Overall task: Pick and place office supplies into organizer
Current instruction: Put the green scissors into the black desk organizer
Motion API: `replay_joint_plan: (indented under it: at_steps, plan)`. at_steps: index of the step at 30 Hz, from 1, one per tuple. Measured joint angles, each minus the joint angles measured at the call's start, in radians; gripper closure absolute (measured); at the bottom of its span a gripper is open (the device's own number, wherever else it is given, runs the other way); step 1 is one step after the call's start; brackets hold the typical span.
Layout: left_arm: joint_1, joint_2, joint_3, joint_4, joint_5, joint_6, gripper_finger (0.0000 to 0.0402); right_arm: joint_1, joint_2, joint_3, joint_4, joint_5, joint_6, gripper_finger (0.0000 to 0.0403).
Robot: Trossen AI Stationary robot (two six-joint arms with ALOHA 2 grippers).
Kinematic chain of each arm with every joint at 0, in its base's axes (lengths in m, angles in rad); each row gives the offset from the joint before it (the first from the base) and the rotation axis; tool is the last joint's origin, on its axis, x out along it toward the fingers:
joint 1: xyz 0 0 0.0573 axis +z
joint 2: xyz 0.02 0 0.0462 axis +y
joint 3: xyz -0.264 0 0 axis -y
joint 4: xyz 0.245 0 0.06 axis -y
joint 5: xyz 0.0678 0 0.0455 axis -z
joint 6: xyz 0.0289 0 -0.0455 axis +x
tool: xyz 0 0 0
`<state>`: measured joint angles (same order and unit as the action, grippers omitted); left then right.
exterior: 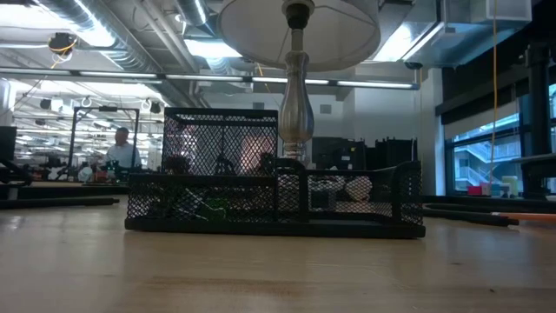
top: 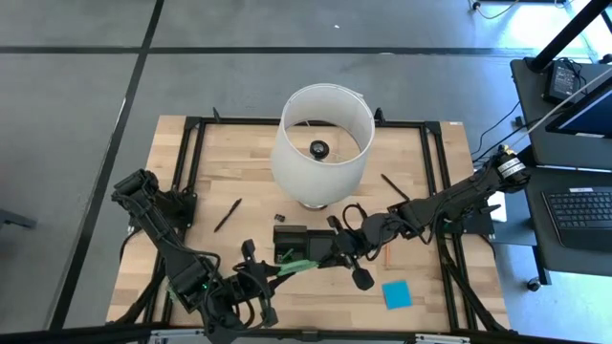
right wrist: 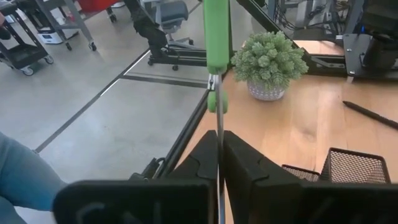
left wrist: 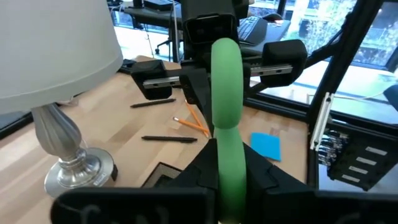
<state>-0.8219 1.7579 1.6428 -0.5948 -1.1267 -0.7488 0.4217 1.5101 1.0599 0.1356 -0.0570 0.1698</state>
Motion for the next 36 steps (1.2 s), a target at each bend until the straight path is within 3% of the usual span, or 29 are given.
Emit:
replay_joint_plan:
  at_steps: [7,17,22,25,31,36]
  plan:
    - [0.000,-0.007,0.000,-0.007,0.001,0.032,0.0385,-0.001,0.000,0.000,-0.002,-0.001,0.013,0.0349]
    - [0.002,-0.014,0.000,-0.033,0.006,0.038,0.0386,0.000,-0.001,0.000,-0.018,-0.042,0.040,0.0220]
    - [0.024,-0.034,0.000,-0.136,0.047,-0.036,0.0386,-0.001,-0.048,0.000,-0.156,0.012,0.139,0.0174]
    - [0.045,-0.051,0.000,-0.264,0.092,-0.095,0.0386,0.000,-0.090,0.000,-0.232,0.079,0.160,0.0163]
    - [0.081,-0.101,0.000,-0.501,0.198,-0.251,0.0386,0.000,-0.145,0.000,-0.328,0.105,0.185,0.0161]
    - [0.071,-0.153,0.000,-0.603,0.207,-0.269,0.0386,0.001,-0.148,0.000,-0.337,0.116,0.195,0.0160]
